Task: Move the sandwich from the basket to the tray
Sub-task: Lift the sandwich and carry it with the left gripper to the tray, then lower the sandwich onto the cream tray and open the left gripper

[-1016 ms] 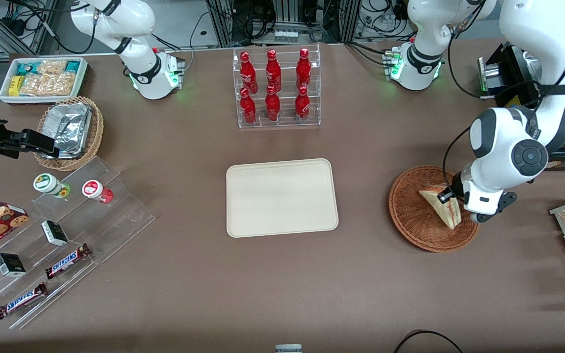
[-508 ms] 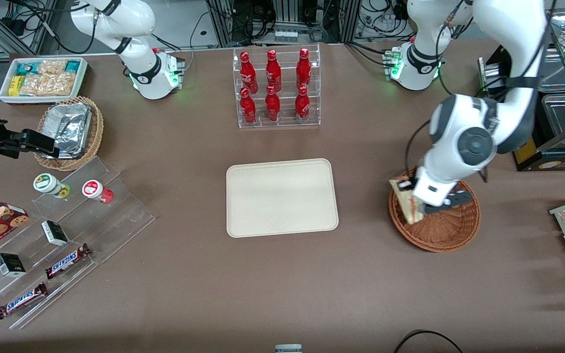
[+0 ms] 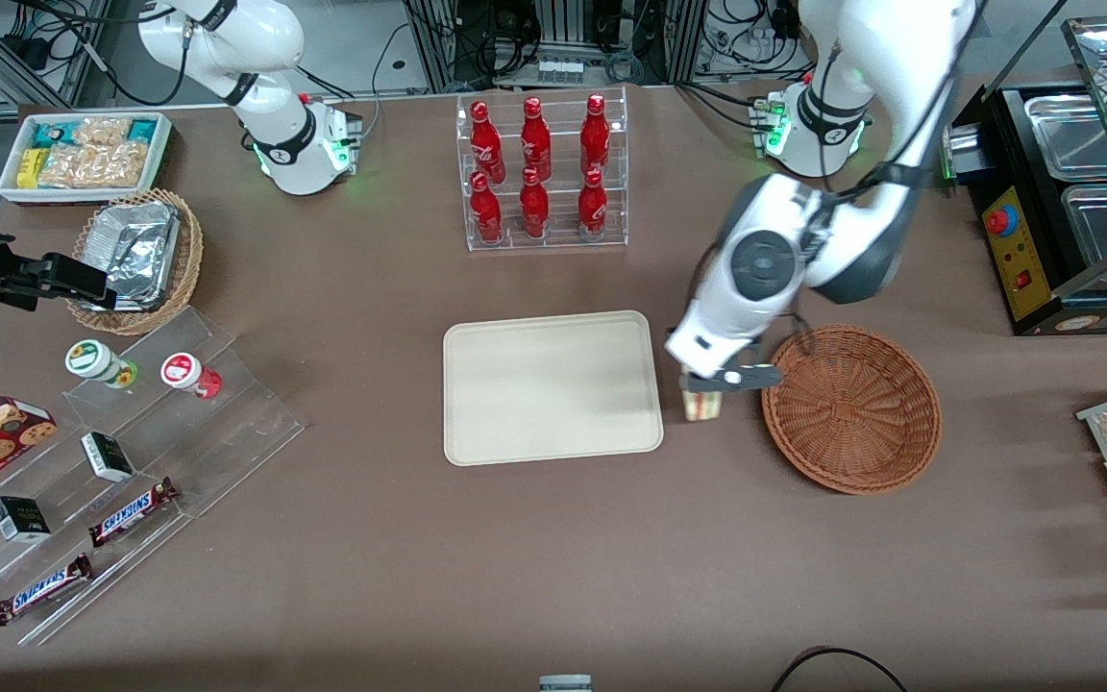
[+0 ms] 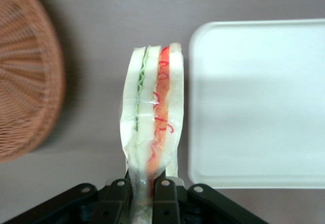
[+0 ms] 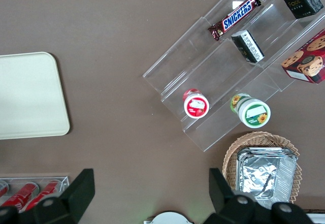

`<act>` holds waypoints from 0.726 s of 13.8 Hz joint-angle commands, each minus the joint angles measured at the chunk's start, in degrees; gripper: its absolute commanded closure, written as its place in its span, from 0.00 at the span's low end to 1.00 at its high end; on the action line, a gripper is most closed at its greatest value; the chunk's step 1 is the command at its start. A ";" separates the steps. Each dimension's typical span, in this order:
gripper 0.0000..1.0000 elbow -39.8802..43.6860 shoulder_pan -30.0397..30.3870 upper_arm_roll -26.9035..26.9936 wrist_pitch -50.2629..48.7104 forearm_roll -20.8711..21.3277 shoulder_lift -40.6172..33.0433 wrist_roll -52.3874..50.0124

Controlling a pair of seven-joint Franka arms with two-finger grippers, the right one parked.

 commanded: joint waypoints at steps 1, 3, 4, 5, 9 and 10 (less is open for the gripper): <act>1.00 8.28 -4.98 0.75 -2.55 -0.05 5.46 -4.78; 1.00 12.76 -7.36 0.75 -3.61 -0.13 9.23 -7.43; 1.00 14.79 -8.41 0.75 -3.79 -0.13 10.91 -8.57; 1.00 16.29 -9.56 0.75 -3.70 -0.13 12.32 -9.80; 1.00 22.26 -12.81 0.66 -3.62 -0.48 17.07 -14.11; 1.00 23.84 -13.43 0.75 -3.53 -0.75 18.56 -14.90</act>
